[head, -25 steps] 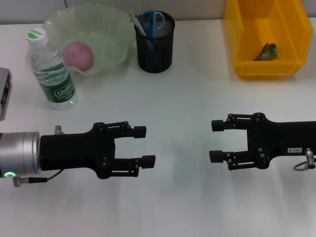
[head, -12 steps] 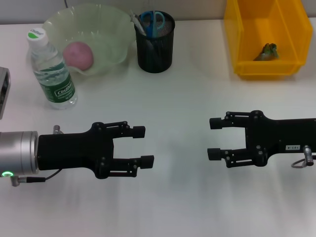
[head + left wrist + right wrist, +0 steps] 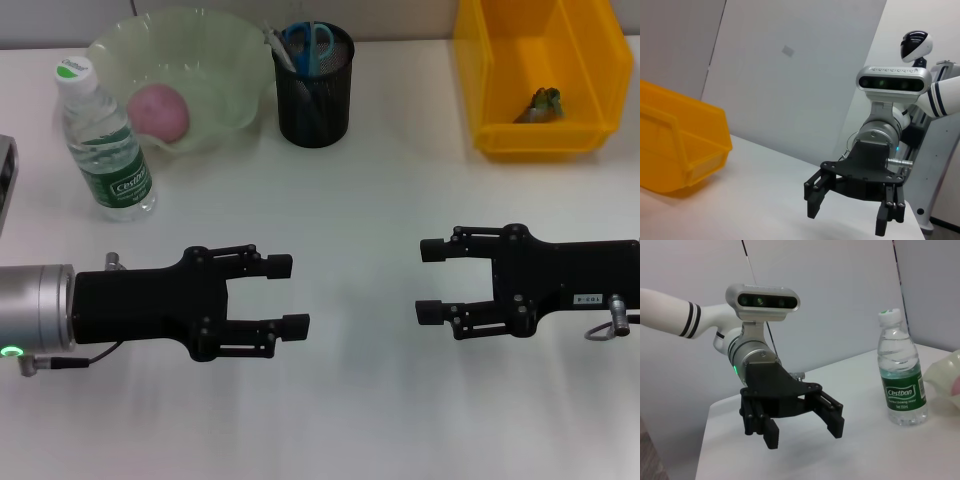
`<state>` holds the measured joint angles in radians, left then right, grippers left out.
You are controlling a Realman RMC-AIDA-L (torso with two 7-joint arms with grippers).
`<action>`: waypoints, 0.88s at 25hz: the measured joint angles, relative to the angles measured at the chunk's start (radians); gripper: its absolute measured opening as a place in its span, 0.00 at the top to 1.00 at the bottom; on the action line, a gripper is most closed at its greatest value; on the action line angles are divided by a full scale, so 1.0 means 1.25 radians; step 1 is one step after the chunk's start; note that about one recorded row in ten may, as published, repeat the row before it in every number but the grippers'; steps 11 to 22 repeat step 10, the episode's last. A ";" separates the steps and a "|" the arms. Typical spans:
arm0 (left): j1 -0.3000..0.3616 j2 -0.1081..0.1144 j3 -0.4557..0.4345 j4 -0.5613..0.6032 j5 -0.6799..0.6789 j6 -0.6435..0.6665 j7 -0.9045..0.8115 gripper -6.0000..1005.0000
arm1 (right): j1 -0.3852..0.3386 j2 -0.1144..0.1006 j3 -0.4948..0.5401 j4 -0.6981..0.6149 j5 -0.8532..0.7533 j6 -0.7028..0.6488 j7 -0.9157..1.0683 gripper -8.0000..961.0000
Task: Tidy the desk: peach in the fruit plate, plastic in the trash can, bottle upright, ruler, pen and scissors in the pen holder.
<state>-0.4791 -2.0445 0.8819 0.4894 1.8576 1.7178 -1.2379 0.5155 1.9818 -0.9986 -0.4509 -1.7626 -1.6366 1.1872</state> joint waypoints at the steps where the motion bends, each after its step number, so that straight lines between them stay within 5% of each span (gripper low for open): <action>1: 0.000 0.001 -0.001 -0.001 0.000 0.001 0.000 0.22 | 0.000 0.000 0.000 0.000 0.000 0.000 0.000 0.18; 22: -0.001 0.006 -0.003 -0.003 0.000 0.004 0.000 0.22 | 0.007 0.001 0.000 0.000 0.000 0.001 0.000 0.18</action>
